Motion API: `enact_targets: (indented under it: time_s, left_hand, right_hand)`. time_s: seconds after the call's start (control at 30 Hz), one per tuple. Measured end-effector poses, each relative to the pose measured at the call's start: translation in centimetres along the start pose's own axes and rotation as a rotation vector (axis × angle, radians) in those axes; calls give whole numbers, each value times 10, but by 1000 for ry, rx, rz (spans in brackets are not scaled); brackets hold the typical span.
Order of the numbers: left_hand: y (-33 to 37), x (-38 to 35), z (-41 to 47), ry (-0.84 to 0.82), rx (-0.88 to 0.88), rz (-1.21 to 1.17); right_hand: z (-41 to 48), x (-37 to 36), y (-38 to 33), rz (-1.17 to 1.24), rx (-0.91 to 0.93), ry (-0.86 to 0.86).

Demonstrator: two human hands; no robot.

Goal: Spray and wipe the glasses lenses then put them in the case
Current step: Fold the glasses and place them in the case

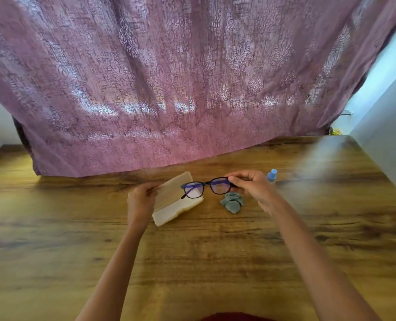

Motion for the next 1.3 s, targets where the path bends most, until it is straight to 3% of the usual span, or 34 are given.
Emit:
enact_targets:
  time_s: [0.27,0.6,1.0,1.3]
  left_hand:
    - [37,-15,7,-68,-229,-5]
    - [46,-24,7,-112,-312,-21]
    - [44,-26,4,-79,-337,-21]
    - [40,-29,3,-76,-282,-44]
  right_hand:
    - [-4,-9,10,-89,-127,-64]
    - [1,-18,32,-174,-211,-7]
    - [-6,-27,53,-276,-10,204]
    - [-6,-25,64,-334,66,216]
Point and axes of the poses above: each hand's wrist, its own z-axis towards the middle knuckle, its own x-axis out of the back of the hand, y = z × x, the point moved 2 cm from there along z, towards the middle knuckle, and after that the axes turned 9 degrees about z, right-handed, at the moved point
